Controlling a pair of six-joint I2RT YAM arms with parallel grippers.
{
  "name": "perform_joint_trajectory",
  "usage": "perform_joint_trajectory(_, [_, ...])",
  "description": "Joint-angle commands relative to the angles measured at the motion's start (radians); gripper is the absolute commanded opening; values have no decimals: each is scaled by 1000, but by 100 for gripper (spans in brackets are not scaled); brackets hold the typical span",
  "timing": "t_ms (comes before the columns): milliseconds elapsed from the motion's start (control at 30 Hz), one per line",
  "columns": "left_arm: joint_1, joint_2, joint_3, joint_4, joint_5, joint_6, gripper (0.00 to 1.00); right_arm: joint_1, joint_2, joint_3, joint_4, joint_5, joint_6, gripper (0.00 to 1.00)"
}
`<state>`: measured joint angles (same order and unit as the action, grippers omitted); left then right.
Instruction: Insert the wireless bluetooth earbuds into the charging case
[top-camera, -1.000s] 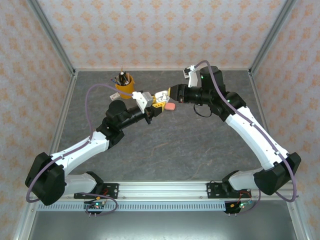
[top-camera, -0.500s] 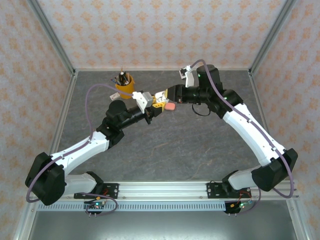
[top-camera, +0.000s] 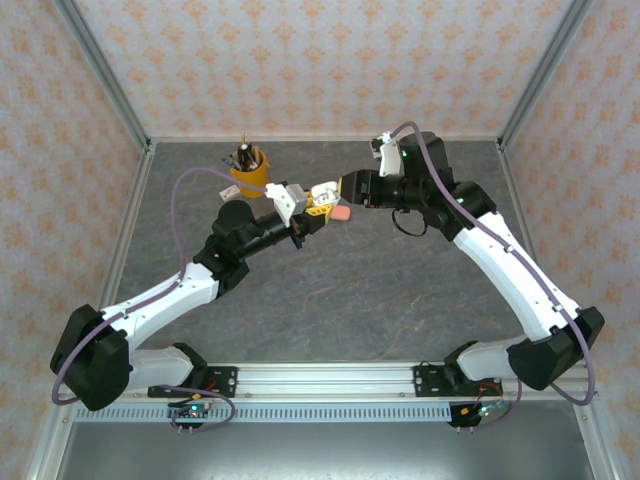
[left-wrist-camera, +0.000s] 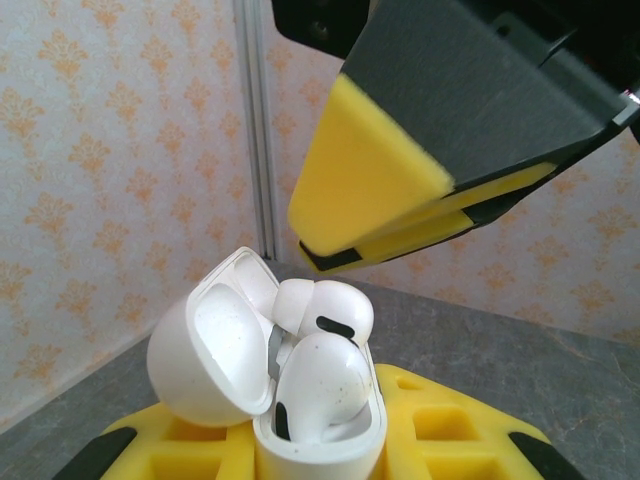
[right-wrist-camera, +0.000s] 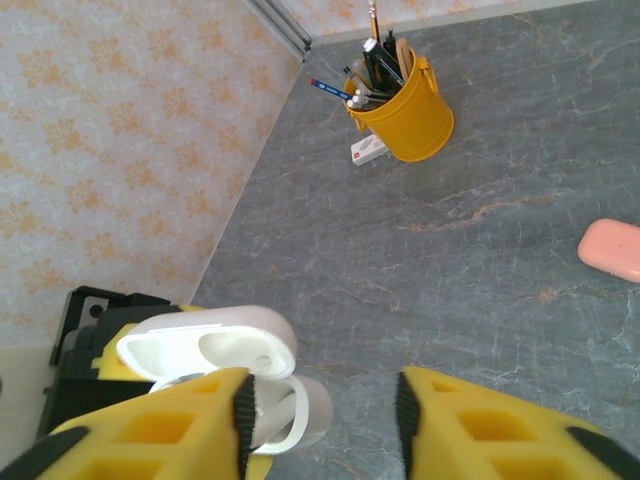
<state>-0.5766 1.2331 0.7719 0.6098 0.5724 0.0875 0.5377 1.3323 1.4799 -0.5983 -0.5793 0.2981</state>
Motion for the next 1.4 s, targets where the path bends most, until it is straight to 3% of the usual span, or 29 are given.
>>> perform_joint_trajectory(0, [-6, -12, 33, 28, 11, 17, 0, 2, -33, 23, 14, 1, 7, 50])
perform_joint_trajectory(200, [-7, -8, 32, 28, 6, 20, 0, 39, -38, 36, 19, -4, -5, 63])
perform_joint_trajectory(400, [-6, -8, 36, 28, 4, 21, 0, 78, -12, 54, -7, 24, -32, 69])
perform_joint_trajectory(1367, [-6, -16, 32, 30, 1, 23, 0, 71, -15, 35, -92, 165, -86, 60])
